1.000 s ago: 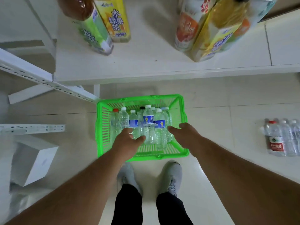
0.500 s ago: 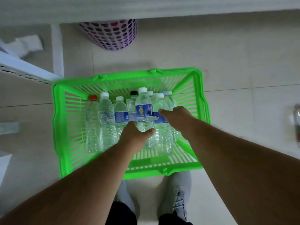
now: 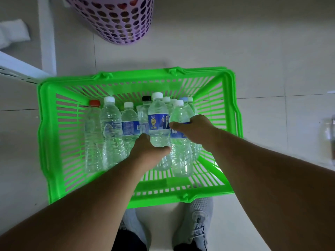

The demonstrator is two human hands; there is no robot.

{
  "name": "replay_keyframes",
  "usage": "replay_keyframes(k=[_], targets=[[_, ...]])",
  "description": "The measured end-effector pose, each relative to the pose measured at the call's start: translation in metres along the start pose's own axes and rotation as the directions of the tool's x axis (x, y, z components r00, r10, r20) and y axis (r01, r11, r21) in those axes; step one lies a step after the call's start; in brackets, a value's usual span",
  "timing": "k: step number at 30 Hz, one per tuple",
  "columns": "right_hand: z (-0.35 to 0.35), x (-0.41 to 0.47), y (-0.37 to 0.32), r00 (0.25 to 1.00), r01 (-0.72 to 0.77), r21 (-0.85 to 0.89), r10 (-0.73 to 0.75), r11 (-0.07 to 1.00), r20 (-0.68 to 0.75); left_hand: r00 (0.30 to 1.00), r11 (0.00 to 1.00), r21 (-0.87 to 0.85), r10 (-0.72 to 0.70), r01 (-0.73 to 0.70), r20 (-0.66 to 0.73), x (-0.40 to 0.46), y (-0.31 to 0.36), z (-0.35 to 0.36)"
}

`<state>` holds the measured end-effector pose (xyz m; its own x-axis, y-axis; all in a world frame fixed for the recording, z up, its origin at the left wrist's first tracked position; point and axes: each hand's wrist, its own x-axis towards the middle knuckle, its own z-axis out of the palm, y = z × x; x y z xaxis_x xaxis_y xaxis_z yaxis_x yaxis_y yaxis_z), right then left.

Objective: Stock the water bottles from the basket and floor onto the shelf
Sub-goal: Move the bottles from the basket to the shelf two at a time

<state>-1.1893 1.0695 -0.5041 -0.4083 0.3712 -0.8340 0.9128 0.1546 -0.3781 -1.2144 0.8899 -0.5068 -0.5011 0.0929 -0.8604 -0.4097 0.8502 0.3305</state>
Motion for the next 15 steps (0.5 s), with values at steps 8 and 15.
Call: replay_keyframes(k=[8,15], targets=[[0.001,-0.027,0.006,0.99,0.14,-0.02,-0.141,0.99,-0.027,0.991,0.991,-0.136,0.02,-0.002,0.135,-0.034,-0.018,-0.028],[-0.038,-0.11,-0.043,0.959,0.28,0.14,-0.271,0.95,-0.079,0.998,0.953,-0.296,0.07,-0.068,-0.003,-0.125,-0.005,-0.081]])
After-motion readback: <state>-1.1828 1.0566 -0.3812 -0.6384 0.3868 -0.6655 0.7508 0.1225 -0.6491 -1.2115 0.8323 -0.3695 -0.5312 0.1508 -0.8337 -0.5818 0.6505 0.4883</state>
